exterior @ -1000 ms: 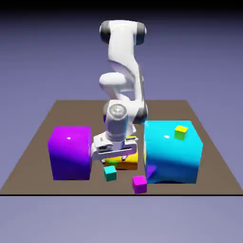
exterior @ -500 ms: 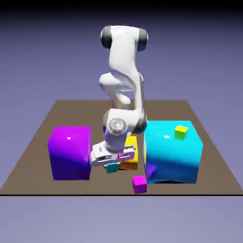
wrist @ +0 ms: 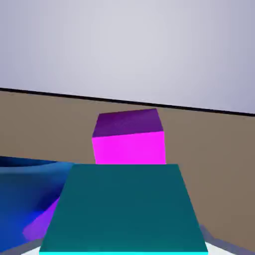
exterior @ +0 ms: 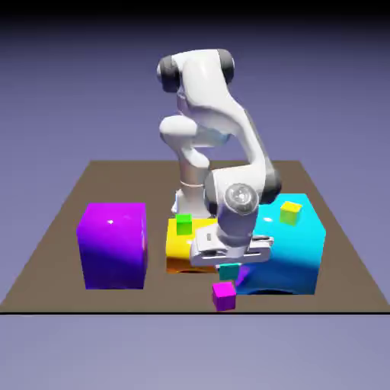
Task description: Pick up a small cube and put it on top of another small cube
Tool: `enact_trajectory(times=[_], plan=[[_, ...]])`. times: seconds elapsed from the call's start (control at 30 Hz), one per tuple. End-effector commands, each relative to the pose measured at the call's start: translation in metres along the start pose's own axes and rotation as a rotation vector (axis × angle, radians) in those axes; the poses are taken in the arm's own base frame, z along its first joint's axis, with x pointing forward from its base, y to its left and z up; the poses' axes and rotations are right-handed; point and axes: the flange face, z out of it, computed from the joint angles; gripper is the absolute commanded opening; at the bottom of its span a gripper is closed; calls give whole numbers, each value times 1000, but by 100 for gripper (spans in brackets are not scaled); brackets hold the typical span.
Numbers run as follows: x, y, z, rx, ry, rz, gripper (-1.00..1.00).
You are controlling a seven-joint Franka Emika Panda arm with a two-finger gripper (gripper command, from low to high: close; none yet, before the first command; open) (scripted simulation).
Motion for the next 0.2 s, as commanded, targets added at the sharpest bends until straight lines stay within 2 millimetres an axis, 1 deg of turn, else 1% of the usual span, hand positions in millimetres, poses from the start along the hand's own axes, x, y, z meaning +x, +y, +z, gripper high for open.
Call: enact_trajectory(times=[0.0, 0.03, 0.07, 0.1, 0.17], plan=[[1, -1, 19, -2, 2, 0, -100], [2, -2, 30, -2, 2, -1, -100], [2, -2, 30, -2, 2, -1, 100], [2, -2, 30, -2, 2, -1, 100], [0, 1, -8, -2, 2, 0, 100]])
